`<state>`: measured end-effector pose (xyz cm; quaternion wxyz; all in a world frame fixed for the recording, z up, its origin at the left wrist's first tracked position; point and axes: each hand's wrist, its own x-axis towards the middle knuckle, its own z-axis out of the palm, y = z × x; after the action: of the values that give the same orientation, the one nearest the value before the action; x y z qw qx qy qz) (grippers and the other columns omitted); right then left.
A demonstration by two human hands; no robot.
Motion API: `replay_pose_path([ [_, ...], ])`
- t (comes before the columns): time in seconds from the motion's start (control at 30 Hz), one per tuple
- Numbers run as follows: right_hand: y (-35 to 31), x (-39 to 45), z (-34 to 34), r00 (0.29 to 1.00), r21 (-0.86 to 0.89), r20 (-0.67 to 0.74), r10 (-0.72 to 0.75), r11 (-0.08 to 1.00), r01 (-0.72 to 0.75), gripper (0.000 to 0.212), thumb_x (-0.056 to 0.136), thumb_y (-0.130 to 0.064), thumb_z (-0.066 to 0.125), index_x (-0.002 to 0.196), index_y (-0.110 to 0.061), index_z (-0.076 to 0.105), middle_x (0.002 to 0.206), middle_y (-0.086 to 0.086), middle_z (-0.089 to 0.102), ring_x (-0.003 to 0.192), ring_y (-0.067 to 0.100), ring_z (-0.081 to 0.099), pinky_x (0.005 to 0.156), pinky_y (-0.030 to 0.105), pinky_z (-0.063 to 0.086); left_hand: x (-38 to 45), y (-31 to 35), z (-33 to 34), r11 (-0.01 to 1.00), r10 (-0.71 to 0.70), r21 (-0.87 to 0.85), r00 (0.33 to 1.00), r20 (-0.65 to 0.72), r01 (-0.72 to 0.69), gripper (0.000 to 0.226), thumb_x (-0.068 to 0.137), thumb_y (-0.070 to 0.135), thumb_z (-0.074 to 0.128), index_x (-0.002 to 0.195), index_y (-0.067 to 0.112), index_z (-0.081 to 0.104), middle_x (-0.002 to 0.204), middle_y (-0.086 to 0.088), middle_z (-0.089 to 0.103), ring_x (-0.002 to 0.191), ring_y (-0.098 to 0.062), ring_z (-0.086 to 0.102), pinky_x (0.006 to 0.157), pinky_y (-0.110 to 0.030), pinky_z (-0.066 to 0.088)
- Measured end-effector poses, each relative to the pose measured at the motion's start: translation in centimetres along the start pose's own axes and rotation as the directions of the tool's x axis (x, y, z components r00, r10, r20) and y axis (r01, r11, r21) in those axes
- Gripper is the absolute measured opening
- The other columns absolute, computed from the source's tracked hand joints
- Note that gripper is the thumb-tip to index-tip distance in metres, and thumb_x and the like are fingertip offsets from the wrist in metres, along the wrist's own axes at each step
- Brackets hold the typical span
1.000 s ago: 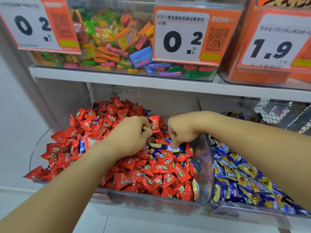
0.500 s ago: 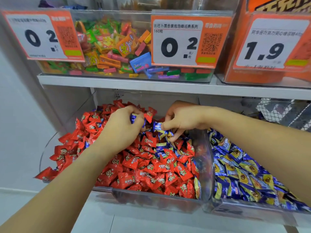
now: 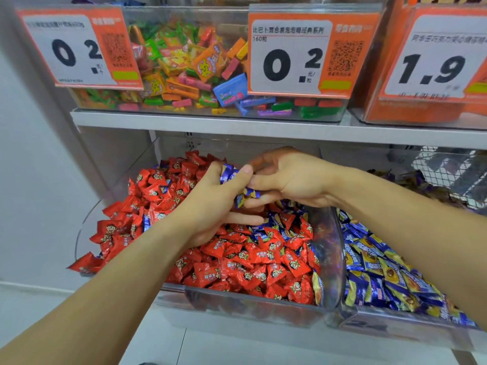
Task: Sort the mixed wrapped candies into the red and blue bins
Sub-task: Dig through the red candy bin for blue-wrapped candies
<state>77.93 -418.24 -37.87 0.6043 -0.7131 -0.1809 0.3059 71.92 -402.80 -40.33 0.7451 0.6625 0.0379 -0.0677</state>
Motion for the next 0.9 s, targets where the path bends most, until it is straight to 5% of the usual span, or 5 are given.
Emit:
replay_pose_path([
  [0.13,0.3,-0.1,0.6,0.993,-0.075,0.118,-0.011,0.997,0.02,0.045,0.096,0.017,0.046,0.135,-0.006,0.049,0.112,0.02,0.07,0.1,0.032,0.071,0.094,0.038,0.057,0.1,-0.4,-0.5,0.996,-0.027,-0.082,0.997,-0.074,0.021,0.026,0.098,0.015,0.057,0.118,-0.002,0.052,0.11,-0.02,0.067,0.084,-0.027,0.072,0.07,-0.042,0.062],
  [0.3,0.3,0.5,1.2,0.989,-0.507,-0.103,-0.104,0.861,0.038,0.024,0.082,-0.003,0.079,0.098,-0.015,0.067,0.085,0.007,0.078,0.075,0.025,0.076,0.073,0.036,0.063,0.1,-0.5,-1.2,0.993,-0.09,-0.082,0.994,-0.055,0.085,0.019,0.096,0.009,0.058,0.112,0.0,0.061,0.094,-0.016,0.07,0.077,-0.022,0.071,0.064,-0.032,0.061],
  [0.4,-0.1,0.5,0.8,0.977,-0.77,-0.119,-0.176,0.638,0.021,0.028,0.068,-0.029,0.091,0.087,-0.02,0.072,0.076,-0.003,0.076,0.069,0.015,0.073,0.063,0.025,0.058,0.1,-0.6,-1.8,0.992,-0.013,0.123,0.997,-0.081,0.023,0.011,0.094,0.008,0.063,0.104,0.004,0.064,0.086,-0.013,0.069,0.072,-0.02,0.067,0.061,-0.028,0.059],
  [0.57,0.7,1.5,-0.8,0.979,-0.938,-0.088,0.186,0.314,-0.144,0.046,0.071,-0.044,0.087,0.106,-0.023,0.067,0.097,-0.009,0.065,0.089,0.016,0.063,0.084,0.028,0.052,0.4,-0.9,-2.7,0.924,0.106,0.378,0.986,-0.125,-0.052,0.005,0.089,0.011,0.07,0.093,0.015,0.069,0.079,-0.002,0.067,0.067,-0.015,0.062,0.062,-0.029,0.05],
  [0.9,2.7,3.2,0.1,0.954,-0.955,0.016,0.298,0.286,-0.073,0.043,0.068,-0.042,0.09,0.093,-0.027,0.058,0.088,0.008,0.075,0.062,0.019,0.069,0.059,0.028,0.055,-0.4,-0.9,-2.6,0.838,0.152,0.535,0.988,-0.038,-0.108,0.005,0.091,0.015,0.069,0.095,0.015,0.069,0.083,-0.003,0.072,0.066,-0.007,0.063,0.067,-0.022,0.053],
])
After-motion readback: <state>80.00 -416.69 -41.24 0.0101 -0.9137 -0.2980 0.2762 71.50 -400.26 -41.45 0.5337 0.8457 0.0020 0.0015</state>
